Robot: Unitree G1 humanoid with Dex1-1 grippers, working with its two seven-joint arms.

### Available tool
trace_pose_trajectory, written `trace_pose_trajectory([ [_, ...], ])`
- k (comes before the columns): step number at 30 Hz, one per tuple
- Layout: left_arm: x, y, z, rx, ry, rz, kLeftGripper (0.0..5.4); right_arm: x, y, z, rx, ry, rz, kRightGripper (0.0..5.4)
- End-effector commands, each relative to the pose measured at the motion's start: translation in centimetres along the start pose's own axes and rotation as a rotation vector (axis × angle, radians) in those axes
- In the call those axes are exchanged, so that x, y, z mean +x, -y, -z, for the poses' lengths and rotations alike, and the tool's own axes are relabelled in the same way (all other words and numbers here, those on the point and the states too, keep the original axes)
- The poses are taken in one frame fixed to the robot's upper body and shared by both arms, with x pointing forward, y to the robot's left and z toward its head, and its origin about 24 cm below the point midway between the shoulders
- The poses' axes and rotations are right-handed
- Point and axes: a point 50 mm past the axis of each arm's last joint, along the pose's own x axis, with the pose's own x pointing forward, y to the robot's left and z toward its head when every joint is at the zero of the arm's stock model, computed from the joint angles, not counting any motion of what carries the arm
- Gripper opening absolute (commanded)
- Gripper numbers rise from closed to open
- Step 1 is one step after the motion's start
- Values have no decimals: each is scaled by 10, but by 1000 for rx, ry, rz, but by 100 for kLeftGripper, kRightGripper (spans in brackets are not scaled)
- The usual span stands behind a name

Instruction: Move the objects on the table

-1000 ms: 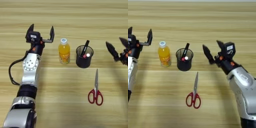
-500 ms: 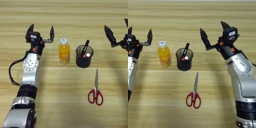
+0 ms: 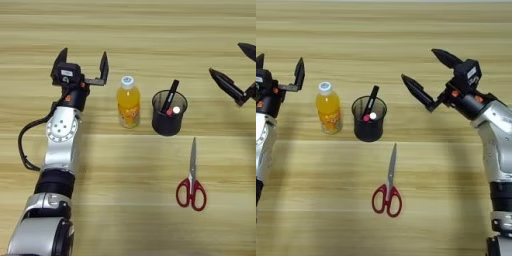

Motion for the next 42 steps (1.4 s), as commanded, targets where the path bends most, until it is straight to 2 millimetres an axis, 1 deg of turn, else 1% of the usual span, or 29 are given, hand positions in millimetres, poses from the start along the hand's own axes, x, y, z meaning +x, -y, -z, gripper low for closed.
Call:
trace_pose_trajectory([
  [1, 5, 2, -4, -5, 18, 0, 540, -11, 3, -4, -34, -29, -119, 538],
  [6, 5, 2, -4, -6, 17, -2, 540, -28, -16, 6, -24, -156, -340, 538],
  [9, 5, 2, -4, -6, 16, -1, 540, -32, -26, 15, -9, -222, -392, 538],
  [15, 5, 2, -3, -6, 15, -1, 540, -26, -31, 31, 52, -258, -350, 538],
  [19, 4, 1, -3, -6, 16, -3, 540, -22, -25, 49, 72, -353, -251, 538],
  [23, 4, 2, -4, -6, 16, -1, 540, -19, -25, 58, 101, -380, -204, 538],
  [27, 4, 2, -4, -5, 17, 0, 540, -16, -26, 69, 170, -435, -158, 538],
  [35, 3, 2, -4, -5, 19, 1, 540, -2, -30, 77, 192, -446, -188, 538],
  [42, 3, 2, -4, -5, 19, -3, 540, 13, -29, 83, 194, -442, -188, 538],
])
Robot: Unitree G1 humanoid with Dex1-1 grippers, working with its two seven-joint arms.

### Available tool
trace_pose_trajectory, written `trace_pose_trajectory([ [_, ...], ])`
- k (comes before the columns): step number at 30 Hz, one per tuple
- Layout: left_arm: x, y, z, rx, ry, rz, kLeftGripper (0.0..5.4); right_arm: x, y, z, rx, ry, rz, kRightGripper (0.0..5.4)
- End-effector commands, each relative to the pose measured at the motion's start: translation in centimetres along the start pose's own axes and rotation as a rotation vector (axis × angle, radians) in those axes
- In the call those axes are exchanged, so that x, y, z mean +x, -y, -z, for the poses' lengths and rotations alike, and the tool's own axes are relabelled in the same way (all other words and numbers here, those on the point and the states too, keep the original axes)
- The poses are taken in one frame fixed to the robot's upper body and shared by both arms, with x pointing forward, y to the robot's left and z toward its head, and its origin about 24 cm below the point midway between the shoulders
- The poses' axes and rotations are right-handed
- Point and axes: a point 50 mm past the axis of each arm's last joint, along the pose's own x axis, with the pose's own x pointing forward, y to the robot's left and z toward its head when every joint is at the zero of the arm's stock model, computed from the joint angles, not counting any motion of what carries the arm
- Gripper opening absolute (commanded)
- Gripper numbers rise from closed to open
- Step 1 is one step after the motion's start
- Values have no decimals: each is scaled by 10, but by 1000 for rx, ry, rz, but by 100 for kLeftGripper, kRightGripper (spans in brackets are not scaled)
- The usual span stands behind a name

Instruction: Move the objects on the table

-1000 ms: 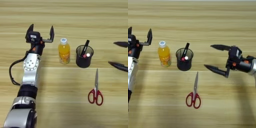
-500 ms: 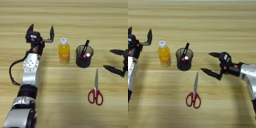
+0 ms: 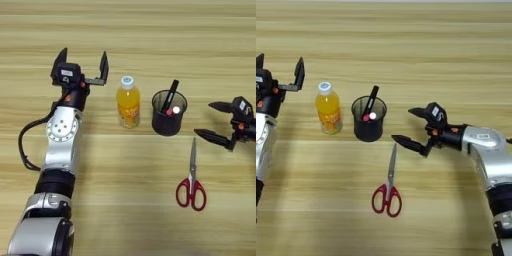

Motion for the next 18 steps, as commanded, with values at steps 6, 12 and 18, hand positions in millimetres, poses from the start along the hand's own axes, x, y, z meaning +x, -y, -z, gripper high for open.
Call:
trace_pose_trajectory([
  [6, 2, 1, -4, -6, 20, -2, 540, 20, 5, -10, -28, 21, -8, 538],
  [12, 2, 1, -5, -19, 18, -6, 540, 34, 0, -12, -31, 37, -43, 538],
  [18, 2, -3, -4, -85, -4, -25, 540, 46, -6, -14, -43, 45, -81, 538],
])
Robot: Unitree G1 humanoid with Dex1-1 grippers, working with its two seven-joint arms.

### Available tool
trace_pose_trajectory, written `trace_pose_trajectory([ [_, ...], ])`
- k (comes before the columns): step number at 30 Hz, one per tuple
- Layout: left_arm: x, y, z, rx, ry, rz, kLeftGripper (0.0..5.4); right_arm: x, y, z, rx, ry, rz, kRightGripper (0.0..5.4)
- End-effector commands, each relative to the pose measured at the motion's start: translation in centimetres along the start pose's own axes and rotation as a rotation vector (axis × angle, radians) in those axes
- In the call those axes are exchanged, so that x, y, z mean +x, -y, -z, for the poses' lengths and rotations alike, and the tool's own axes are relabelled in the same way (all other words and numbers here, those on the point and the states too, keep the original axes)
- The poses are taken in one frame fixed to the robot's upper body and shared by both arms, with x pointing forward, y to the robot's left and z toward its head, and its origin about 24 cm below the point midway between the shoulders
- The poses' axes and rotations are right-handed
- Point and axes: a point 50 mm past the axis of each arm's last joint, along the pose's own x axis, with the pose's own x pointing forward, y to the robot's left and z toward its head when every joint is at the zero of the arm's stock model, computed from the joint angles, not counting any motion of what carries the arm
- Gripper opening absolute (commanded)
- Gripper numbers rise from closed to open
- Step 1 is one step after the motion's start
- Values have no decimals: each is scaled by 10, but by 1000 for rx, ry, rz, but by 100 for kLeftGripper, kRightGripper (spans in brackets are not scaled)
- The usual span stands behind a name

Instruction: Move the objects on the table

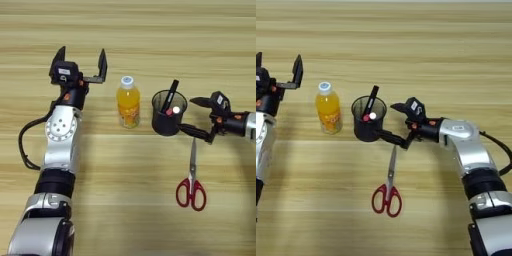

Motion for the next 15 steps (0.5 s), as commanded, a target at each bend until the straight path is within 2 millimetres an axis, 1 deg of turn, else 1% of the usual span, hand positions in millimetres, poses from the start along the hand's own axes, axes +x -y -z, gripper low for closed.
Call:
trace_pose_trajectory([
  [1, 1, -2, -1, -46, -12, -17, 540, 9, -1, -7, -31, 6, -34, 538],
  [5, 1, -4, 4, -64, -69, -39, 540, 14, -4, -8, -32, 13, -50, 538],
  [8, 0, -6, 15, -64, -161, -51, 540, 17, -7, -8, -33, 17, -58, 538],
  [15, -5, -9, 33, 27, -301, -86, 540, 25, -12, -12, -35, 36, -82, 538],
])
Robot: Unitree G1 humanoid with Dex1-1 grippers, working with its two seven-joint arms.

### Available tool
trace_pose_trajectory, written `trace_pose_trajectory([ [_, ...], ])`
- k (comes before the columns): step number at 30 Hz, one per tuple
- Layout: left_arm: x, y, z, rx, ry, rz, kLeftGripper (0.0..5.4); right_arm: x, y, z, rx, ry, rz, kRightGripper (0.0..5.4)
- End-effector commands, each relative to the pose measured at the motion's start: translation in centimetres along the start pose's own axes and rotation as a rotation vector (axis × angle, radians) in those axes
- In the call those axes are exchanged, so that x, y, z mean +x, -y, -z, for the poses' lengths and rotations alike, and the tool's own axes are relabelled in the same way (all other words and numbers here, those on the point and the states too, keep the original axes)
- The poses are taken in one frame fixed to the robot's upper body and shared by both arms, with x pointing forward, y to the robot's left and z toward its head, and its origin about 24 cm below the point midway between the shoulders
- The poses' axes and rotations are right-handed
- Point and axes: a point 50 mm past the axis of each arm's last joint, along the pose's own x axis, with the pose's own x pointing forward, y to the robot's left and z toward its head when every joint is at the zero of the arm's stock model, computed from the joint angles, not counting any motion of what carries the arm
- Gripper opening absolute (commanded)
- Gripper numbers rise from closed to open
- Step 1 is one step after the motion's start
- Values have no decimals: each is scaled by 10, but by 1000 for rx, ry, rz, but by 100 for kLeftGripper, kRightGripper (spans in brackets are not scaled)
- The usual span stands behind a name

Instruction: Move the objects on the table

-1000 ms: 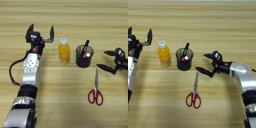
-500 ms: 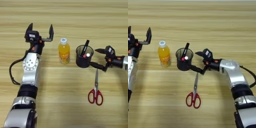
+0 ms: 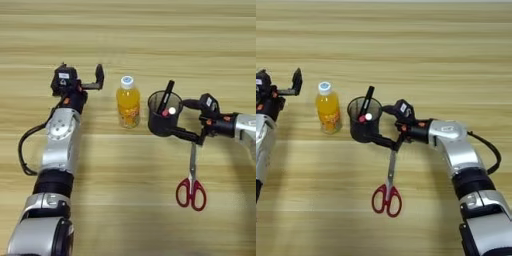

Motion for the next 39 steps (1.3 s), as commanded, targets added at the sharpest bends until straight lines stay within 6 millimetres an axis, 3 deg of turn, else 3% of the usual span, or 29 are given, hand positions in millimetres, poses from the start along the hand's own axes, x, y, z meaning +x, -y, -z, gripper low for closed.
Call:
trace_pose_trajectory([
  [1, 2, 2, 8, 68, -61, -9, 540, 9, -2, -11, -43, 15, -28, 538],
  [39, 0, 4, 15, 140, -75, 9, 540, 41, -17, 1, -18, 11, -22, 538],
])
